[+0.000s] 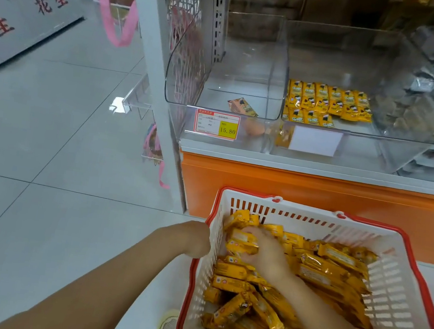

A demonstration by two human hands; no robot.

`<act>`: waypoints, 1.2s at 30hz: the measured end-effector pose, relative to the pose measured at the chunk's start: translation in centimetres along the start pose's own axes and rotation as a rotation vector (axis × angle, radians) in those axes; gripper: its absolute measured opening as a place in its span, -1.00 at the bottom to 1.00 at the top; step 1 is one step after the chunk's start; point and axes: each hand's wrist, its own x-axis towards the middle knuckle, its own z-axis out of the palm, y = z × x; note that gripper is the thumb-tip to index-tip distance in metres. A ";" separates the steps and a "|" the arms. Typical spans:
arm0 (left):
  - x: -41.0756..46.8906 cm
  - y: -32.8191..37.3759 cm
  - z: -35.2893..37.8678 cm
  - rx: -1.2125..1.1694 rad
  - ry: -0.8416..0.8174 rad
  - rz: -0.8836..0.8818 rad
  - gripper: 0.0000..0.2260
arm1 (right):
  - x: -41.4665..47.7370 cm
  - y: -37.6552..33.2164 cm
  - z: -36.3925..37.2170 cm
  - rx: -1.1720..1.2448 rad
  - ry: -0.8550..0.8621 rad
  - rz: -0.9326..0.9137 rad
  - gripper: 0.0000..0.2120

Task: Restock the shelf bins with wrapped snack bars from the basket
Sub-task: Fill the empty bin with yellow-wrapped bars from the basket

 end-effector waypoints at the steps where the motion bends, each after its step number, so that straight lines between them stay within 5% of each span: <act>1: 0.1 0.0 -0.1 -0.009 0.014 -0.002 -0.69 | -0.7 0.1 -1.2 0.186 0.019 0.053 -0.53; 5: -0.3 0.9 -1.0 -0.138 0.058 0.043 -0.83 | -4.1 -0.4 -6.1 1.159 -0.129 0.311 -0.74; 8: -0.4 2.0 -1.4 -0.529 0.075 0.183 -0.30 | -6.3 -0.4 -7.9 1.580 -0.215 0.368 -0.75; 10: -1.0 3.2 -1.8 -0.831 0.026 0.315 -0.39 | -7.3 -0.7 -8.4 1.714 -0.274 0.329 -0.57; 12: -1.3 4.2 -2.0 -1.025 -0.003 0.410 -0.54 | -7.8 -1.2 -9.1 1.770 -0.312 0.271 -0.48; 15: -1.4 5.3 -2.6 -1.161 0.026 0.517 -0.45 | -8.4 -1.5 -10.6 1.817 -0.328 0.160 -0.30; 21: -1.6 8.0 -3.3 -1.257 0.033 0.582 -0.49 | -9.2 -0.6 -12.2 1.886 -0.373 0.115 -0.26; 26: -1.6 9.2 -4.4 -1.099 0.149 0.568 -0.53 | -9.4 -0.3 -13.6 1.851 -0.295 0.110 -0.24; 28: -1.6 9.7 -4.8 -1.068 0.118 0.560 -0.47 | -9.5 0.0 -14.2 1.853 -0.258 0.115 -0.28; 36: -1.9 11.8 -6.1 -1.014 0.125 0.526 -0.76 | -10.3 0.4 -16.3 1.496 -0.130 0.071 -0.65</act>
